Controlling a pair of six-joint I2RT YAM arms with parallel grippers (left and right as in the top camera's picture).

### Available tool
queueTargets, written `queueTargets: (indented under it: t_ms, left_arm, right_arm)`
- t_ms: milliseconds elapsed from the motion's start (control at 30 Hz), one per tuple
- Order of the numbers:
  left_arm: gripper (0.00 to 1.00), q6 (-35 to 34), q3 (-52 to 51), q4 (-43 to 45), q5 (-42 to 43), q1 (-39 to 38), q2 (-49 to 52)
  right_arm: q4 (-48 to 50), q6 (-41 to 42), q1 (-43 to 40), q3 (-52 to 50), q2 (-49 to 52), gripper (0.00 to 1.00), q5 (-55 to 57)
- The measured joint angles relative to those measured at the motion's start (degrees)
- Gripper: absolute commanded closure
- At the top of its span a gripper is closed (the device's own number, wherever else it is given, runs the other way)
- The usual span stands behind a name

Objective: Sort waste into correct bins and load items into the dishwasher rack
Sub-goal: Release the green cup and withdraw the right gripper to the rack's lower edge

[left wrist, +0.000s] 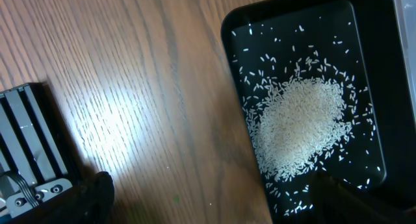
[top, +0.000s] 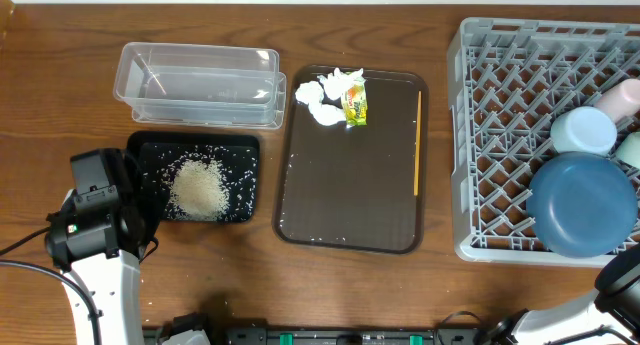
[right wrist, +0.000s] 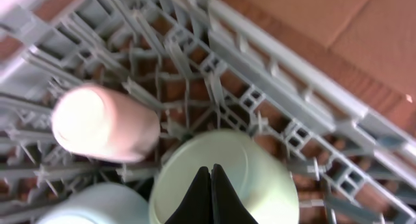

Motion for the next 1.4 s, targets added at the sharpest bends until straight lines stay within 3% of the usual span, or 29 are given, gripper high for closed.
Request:
queueTargets:
  t_ms: [233, 800, 1067, 1133, 1300, 1400]
  left_arm:
    - [0.03, 0.0, 0.0, 0.0, 0.02, 0.0, 0.0]
    - [0.03, 0.0, 0.0, 0.0, 0.02, 0.0, 0.0]
    - [0.03, 0.0, 0.0, 0.0, 0.02, 0.0, 0.0]
    - [0.03, 0.0, 0.0, 0.0, 0.02, 0.0, 0.0]
    - [0.03, 0.0, 0.0, 0.0, 0.02, 0.0, 0.0]
    - [0.03, 0.0, 0.0, 0.0, 0.02, 0.0, 0.0]
  right_arm:
    - [0.57, -0.04, 0.02, 0.0, 1.09, 0.99, -1.9]
    - [-10.23, -0.44, 0.13, 0.0, 5.01, 0.99, -2.82]
    - [-12.74, -0.13, 0.17, -0.11, -1.25, 0.98, -2.8]
    - [-12.39, 0.31, 0.17, -0.15, -5.09, 0.84, -4.39]
    - [-4.48, 1.9, 0.7, -0.07, -16.15, 0.28, -20.06]
    - [2.62, 4.79, 3.56, 0.07, -19.89, 0.11, -30.53]
